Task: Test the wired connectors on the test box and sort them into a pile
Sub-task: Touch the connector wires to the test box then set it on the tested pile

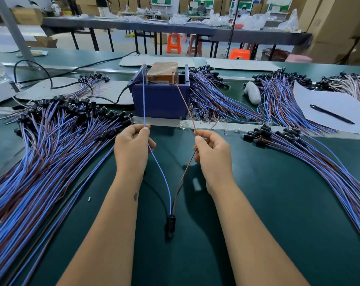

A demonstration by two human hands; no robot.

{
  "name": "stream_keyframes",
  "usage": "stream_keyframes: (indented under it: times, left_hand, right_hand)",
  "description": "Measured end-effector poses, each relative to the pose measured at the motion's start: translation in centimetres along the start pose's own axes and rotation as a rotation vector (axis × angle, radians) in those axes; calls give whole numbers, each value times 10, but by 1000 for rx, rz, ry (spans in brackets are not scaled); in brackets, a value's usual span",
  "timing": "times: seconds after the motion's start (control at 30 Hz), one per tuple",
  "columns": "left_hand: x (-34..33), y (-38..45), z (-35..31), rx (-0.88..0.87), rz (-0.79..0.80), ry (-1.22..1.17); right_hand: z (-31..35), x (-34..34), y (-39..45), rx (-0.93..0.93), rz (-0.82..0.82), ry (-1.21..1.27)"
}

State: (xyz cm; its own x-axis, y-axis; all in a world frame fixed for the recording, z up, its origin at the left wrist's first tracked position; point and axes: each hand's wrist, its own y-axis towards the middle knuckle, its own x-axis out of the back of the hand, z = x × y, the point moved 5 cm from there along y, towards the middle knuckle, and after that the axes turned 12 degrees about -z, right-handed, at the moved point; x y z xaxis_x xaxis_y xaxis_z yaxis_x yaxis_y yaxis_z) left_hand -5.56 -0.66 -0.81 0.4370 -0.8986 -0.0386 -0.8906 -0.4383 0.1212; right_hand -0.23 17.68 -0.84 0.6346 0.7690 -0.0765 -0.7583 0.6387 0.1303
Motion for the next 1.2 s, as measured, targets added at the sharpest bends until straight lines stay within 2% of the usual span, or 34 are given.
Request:
stream_keyframes:
  times: [0.53,1.2]
  left_hand:
    - [0,-1,2,29,7,73]
    - [4,2,0,-15,-20,118]
  right_hand:
    - [4,-4,-6,32,54,-49]
    - [7,-4,-7,46,73,-82]
